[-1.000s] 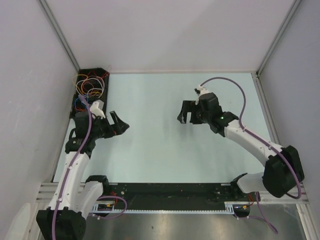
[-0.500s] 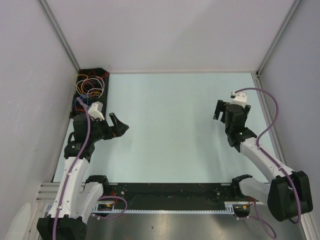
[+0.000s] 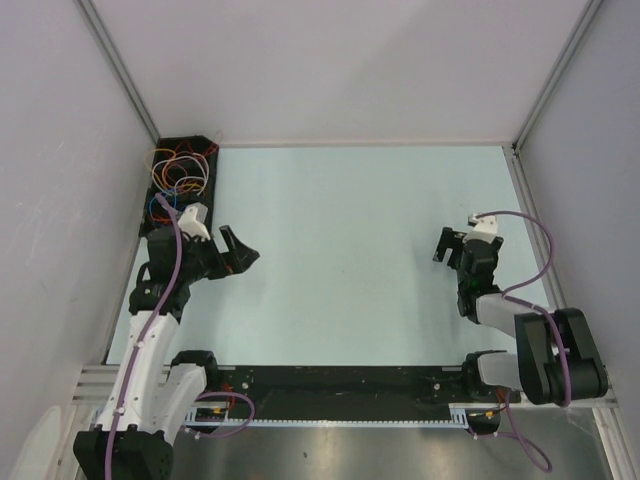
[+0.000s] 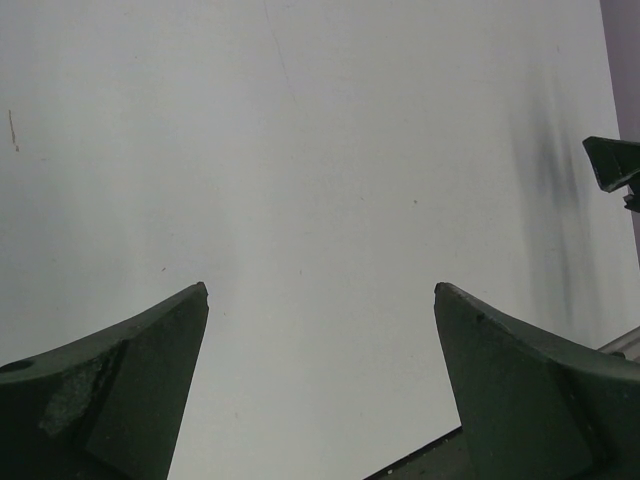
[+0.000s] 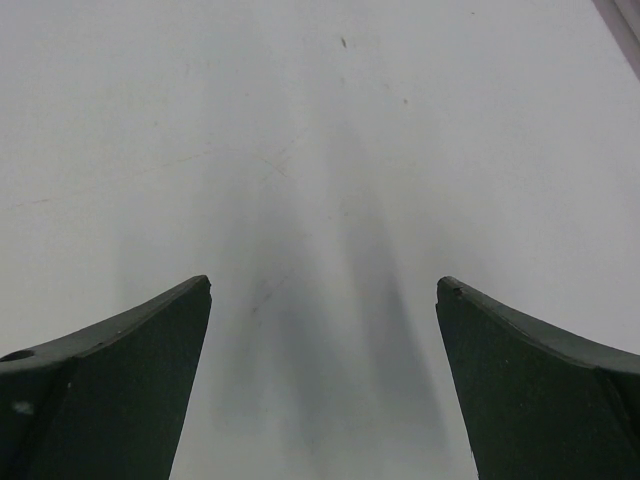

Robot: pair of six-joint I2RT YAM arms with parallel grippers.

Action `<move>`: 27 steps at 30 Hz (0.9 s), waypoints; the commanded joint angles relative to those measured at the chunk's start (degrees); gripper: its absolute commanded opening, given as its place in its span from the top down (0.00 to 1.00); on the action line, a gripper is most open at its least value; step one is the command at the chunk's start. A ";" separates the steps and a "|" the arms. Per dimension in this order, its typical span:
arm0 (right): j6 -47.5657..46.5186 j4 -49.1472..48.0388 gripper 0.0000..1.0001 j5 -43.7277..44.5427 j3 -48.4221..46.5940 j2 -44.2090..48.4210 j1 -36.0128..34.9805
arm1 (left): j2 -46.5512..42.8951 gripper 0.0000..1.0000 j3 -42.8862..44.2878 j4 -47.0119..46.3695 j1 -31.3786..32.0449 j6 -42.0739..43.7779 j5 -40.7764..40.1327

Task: Untangle the cables

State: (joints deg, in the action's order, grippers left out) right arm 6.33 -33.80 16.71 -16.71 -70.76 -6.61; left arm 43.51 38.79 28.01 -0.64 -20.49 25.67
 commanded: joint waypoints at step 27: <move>-5.01 -27.11 0.00 -10.38 0.98 -13.88 5.29 | 1.05 0.00 -0.20 -1.12 0.21 0.01 -0.18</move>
State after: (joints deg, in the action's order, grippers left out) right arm 1.50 -57.36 6.11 -15.73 -84.64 -1.63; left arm 44.62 38.65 27.97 -0.64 -20.51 25.65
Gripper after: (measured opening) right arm 0.995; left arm 0.996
